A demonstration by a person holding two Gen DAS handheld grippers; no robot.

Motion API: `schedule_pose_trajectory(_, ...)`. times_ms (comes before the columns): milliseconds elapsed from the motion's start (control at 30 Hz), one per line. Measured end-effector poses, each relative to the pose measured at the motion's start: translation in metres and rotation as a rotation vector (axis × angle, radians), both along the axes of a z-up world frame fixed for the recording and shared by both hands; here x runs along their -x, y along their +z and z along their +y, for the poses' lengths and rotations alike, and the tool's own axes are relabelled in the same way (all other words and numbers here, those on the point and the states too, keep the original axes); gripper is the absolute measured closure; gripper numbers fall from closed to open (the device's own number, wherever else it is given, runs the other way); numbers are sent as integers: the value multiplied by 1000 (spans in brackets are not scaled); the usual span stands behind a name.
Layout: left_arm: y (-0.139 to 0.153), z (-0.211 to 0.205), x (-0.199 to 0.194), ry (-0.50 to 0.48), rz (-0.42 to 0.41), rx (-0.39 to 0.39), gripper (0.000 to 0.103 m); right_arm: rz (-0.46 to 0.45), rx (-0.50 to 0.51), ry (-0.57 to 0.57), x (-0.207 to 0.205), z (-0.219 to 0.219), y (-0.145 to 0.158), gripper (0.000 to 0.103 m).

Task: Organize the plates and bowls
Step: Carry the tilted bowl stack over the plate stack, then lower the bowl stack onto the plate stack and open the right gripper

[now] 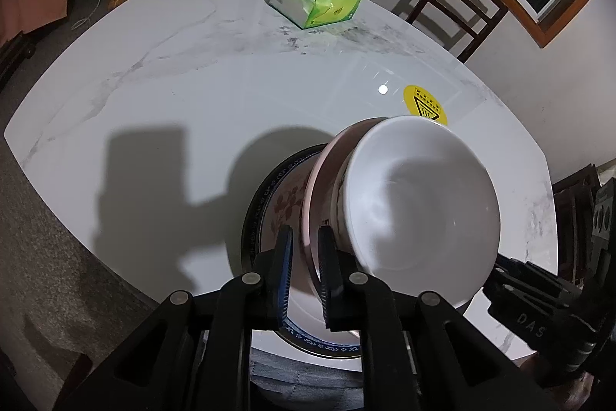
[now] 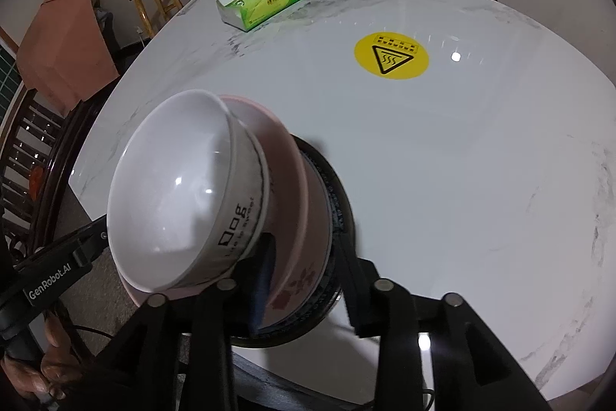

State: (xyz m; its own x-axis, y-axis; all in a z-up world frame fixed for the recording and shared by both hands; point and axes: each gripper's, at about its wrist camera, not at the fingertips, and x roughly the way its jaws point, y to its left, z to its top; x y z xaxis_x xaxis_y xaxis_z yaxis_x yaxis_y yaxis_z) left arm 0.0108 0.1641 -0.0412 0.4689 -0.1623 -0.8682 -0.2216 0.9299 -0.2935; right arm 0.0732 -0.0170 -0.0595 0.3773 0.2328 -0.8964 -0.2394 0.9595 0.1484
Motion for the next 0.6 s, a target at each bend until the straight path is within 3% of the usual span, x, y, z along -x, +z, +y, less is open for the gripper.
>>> schedule_pose_trajectory(233,9,3,5,6,-34,-29,79,-50,-23,-1,8,-9,10,46)
schedule_pose_trajectory(333,13,5,9,8,-49,-31,72,-64,-31,2,13,-11,12,44)
schedule_pose_trajectory(600,21,1,23,9,-76,-51,66,-100,-31,-4,27,-19,14,40)
